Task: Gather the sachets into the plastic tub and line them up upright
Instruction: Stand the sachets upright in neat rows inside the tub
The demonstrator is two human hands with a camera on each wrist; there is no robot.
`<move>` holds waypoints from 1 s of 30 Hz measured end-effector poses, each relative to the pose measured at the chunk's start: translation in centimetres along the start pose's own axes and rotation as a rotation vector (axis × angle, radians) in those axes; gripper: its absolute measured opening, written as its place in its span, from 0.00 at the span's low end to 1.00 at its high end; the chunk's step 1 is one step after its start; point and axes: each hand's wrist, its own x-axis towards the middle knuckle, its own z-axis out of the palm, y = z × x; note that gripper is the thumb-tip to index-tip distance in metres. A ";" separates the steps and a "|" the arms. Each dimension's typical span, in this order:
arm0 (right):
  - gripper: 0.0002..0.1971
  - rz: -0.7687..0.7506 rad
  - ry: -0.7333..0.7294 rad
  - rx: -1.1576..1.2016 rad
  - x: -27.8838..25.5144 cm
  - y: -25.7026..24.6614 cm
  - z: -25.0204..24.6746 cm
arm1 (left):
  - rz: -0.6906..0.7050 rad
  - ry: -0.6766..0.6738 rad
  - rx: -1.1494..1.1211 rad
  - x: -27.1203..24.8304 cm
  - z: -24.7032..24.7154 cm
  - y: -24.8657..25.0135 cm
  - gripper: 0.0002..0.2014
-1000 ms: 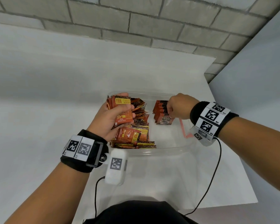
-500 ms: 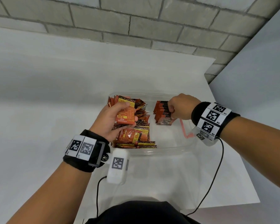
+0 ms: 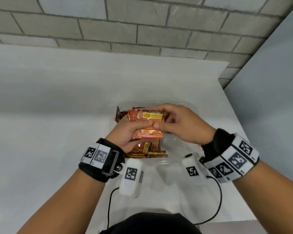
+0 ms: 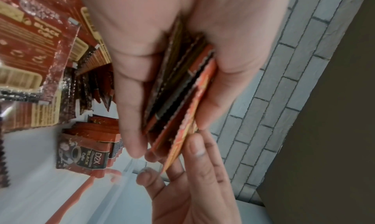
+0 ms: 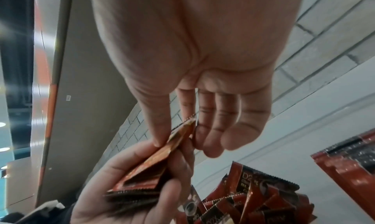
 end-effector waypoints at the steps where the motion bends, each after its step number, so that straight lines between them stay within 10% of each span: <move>1: 0.20 -0.013 0.010 0.033 -0.1 0.2 0.3 | -0.005 -0.005 0.022 0.0 0.1 -0.1 0.17; 10: 0.12 -0.138 0.440 0.074 -0.6 1.4 0.1 | -0.009 0.097 -0.088 0.3 0.1 -0.5 0.16; 13: 0.14 -0.209 0.338 -0.023 -0.7 1.2 0.7 | 0.011 0.057 -0.187 0.3 0.5 -0.3 0.08; 16: 0.14 -0.214 0.173 -0.063 -1.0 1.2 0.9 | 0.060 0.085 -0.167 0.5 0.5 0.1 0.23; 22: 0.15 -0.202 0.286 -0.103 -0.9 0.8 -0.2 | 0.125 0.084 -0.024 0.6 0.2 0.3 0.26; 30: 0.09 -0.085 0.075 -0.350 -0.4 0.2 -2.1 | 0.168 0.026 0.118 1.2 1.0 -0.4 0.25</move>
